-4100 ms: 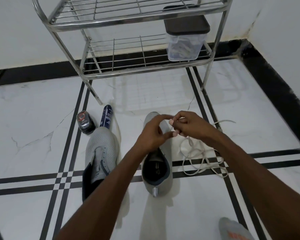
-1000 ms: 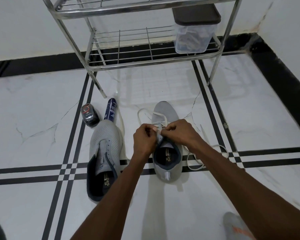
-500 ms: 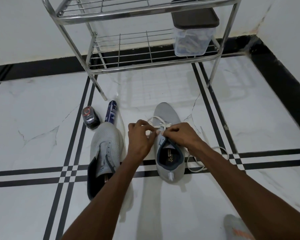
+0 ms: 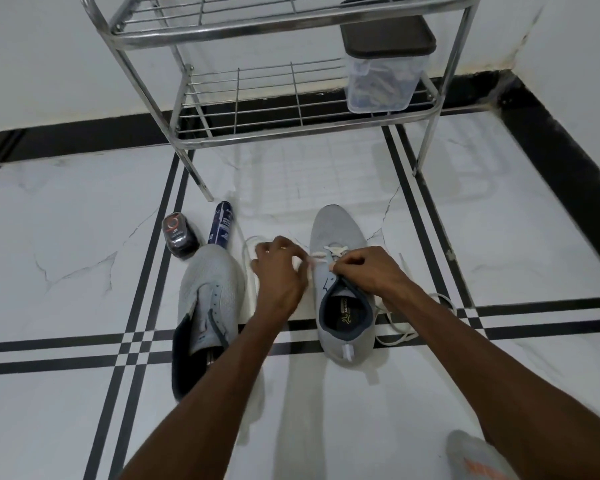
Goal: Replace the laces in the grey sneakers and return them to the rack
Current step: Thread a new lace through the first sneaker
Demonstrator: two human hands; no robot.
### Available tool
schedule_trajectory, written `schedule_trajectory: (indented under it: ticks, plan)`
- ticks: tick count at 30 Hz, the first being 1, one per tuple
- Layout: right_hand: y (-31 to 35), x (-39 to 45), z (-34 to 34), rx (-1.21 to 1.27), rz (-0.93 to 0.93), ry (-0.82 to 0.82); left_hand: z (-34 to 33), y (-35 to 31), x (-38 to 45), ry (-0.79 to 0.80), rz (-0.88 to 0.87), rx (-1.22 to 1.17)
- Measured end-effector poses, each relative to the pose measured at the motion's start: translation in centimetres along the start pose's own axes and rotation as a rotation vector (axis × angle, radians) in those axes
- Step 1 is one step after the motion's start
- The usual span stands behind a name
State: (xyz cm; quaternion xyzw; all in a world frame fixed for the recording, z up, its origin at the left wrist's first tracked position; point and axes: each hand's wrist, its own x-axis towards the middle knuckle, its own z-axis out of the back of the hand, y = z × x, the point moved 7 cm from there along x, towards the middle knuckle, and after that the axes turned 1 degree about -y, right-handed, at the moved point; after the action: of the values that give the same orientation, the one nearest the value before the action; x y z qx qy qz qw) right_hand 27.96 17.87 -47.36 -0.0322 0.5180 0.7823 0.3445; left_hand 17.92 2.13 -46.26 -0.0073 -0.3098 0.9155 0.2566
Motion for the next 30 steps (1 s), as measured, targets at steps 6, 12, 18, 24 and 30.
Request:
schedule_trajectory:
  ticks: [6, 12, 18, 24, 30]
  plan:
    - [-0.1, -0.4, -0.3, 0.029, -0.003, 0.0, 5.4, 5.5, 0.1, -0.417, 0.371, -0.226]
    - [0.3, -0.3, -0.1, 0.009, -0.001, -0.003, 0.0, 0.4, 0.8, 0.031, 0.05, -0.226]
    - [0.6, -0.3, -0.1, -0.03, 0.019, -0.007, -2.7, 2.6, 0.2, 0.299, 0.246, -0.177]
    - [3.6, 0.1, 1.4, -0.203, 0.205, -0.222, 0.7, 3.0, 1.0, 0.338, 0.267, -0.229]
    - [9.4, 0.9, -4.0, -0.369, 0.373, 0.356, 5.3, 2.2, 1.7, 0.318, 0.186, -0.306]
